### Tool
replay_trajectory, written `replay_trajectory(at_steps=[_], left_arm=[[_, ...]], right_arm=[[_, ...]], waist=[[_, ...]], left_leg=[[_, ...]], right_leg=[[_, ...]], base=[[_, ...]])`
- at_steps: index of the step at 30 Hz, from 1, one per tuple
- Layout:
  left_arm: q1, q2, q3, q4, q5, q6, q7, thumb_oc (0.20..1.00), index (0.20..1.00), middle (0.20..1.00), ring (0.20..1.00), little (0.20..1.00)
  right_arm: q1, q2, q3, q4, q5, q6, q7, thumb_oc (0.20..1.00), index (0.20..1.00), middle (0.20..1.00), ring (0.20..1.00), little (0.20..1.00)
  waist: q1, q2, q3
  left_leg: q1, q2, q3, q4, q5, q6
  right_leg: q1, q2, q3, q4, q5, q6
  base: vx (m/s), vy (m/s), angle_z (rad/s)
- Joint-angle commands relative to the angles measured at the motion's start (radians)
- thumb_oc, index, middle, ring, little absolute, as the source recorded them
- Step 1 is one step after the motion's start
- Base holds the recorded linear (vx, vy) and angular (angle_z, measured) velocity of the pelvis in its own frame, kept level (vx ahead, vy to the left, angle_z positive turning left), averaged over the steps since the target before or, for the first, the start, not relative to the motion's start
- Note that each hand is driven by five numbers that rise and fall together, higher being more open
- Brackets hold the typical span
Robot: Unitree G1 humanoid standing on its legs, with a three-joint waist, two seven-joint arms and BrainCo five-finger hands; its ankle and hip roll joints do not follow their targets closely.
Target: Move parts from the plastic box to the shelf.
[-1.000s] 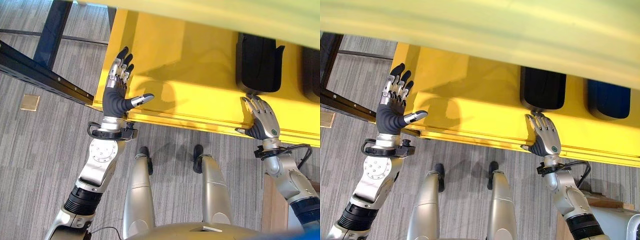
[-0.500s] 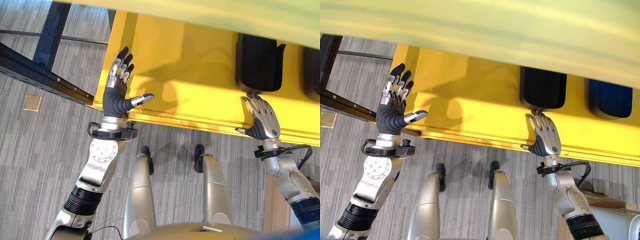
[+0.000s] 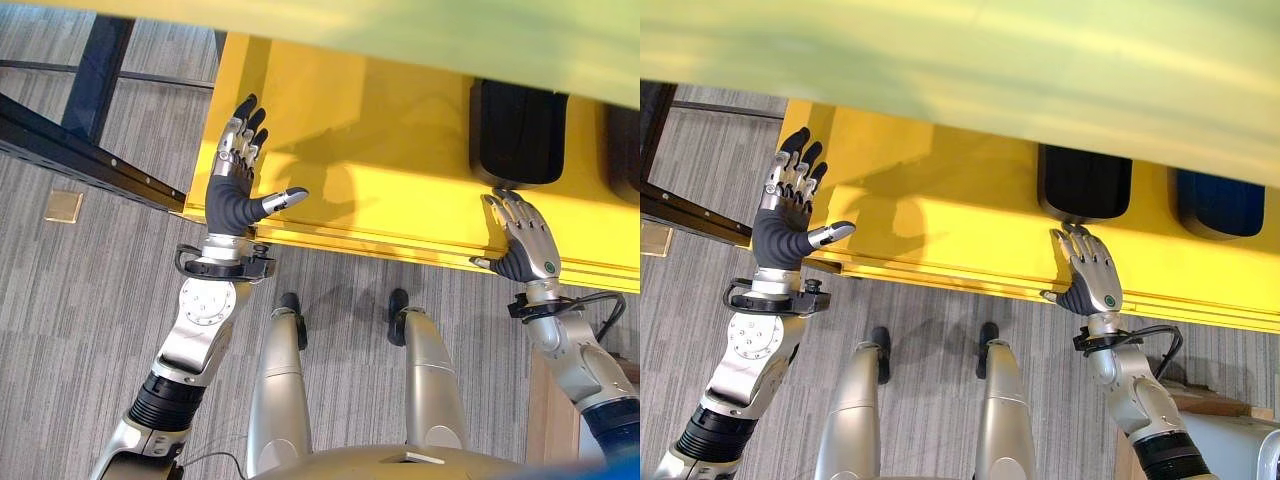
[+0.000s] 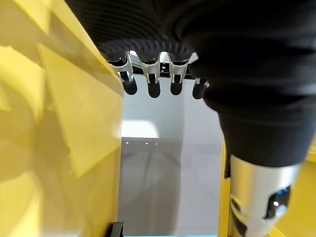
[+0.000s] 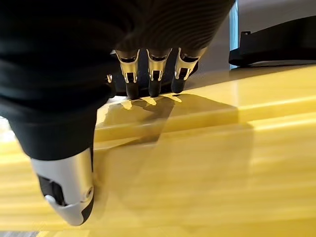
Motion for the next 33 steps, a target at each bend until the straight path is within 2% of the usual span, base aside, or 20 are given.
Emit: replay_trajectory(at_steps=[1,11,22,25,30,31,33], left_arm=[[0.005,-0.006,0.021,-0.029,0.0,-0.049,0.008,1.0,1.0,1.0,1.0,1.0],[0.012,0.017,0.007,-0.015,-0.006,-0.057,0.001,1.0,1.0,1.0,1.0,1.0],[0.065,0.031,-0.021,0.045,-0.045,-0.061,-0.056,1.0,1.0,1.0,1.0,1.0],[0.086,0.029,-0.028,0.06,-0.06,-0.062,-0.076,1.0,1.0,1.0,1.0,1.0],[0.139,0.02,-0.026,0.107,-0.067,-0.054,-0.112,1.0,1.0,1.0,1.0,1.0],[0.2,0.009,0.004,0.134,-0.098,-0.049,-0.127,1.0,1.0,1.0,1.0,1.0],[0.22,0.01,0.014,0.144,-0.095,-0.048,-0.132,1.0,1.0,1.0,1.0,1.0]], right_arm=[[0.079,-0.016,0.009,0.005,0.076,-0.017,0.037,1.0,1.0,1.0,1.0,1.0],[0.138,-0.011,0.02,-0.013,0.207,-0.075,0.063,1.0,1.0,1.0,1.0,1.0],[0.262,-0.017,-0.025,-0.075,0.379,-0.17,0.132,1.0,1.0,1.0,1.0,1.0],[0.301,-0.01,-0.062,-0.104,0.451,-0.202,0.156,1.0,1.0,1.0,1.0,1.0],[0.336,0.033,-0.109,-0.115,0.633,-0.237,0.226,1.0,1.0,1.0,1.0,1.0],[0.338,0.049,-0.117,-0.131,0.693,-0.245,0.257,1.0,1.0,1.0,1.0,1.0],[0.339,0.049,-0.122,-0.14,0.706,-0.245,0.271,1.0,1.0,1.0,1.0,1.0]], waist=[[0.003,0.017,-0.01],[-0.001,0.019,0.0],[-0.021,0.023,0.011],[-0.027,0.024,0.004],[-0.028,0.036,-0.032],[-0.027,0.046,-0.061],[-0.024,0.053,-0.072]], left_leg=[[-0.002,-0.012,0.006,-0.057,0.049,0.031],[0.057,-0.008,0.004,-0.117,0.088,0.013],[0.31,0.008,0.0,-0.383,0.218,-0.016],[0.406,0.03,0.008,-0.488,0.262,-0.021],[0.564,0.072,0.025,-0.654,0.336,-0.023],[0.627,0.083,0.039,-0.713,0.365,-0.026],[0.642,0.086,0.044,-0.731,0.385,-0.029]], right_leg=[[0.035,0.011,-0.058,0.003,0.039,-0.014],[0.091,0.016,-0.065,-0.034,0.049,-0.018],[0.307,0.068,-0.102,-0.2,0.06,-0.027],[0.373,0.091,-0.102,-0.257,0.068,-0.029],[0.478,0.139,-0.086,-0.356,0.091,-0.036],[0.527,0.158,-0.067,-0.406,0.093,-0.039],[0.549,0.166,-0.062,-0.438,0.102,-0.041]], base=[[0.0,0.0,0.0],[-0.01,-0.022,0.01],[0.01,-0.074,0.02],[0.04,-0.07,-0.11],[0.07,-0.083,-0.24],[0.08,-0.114,-0.32],[0.08,-0.124,-0.35]])
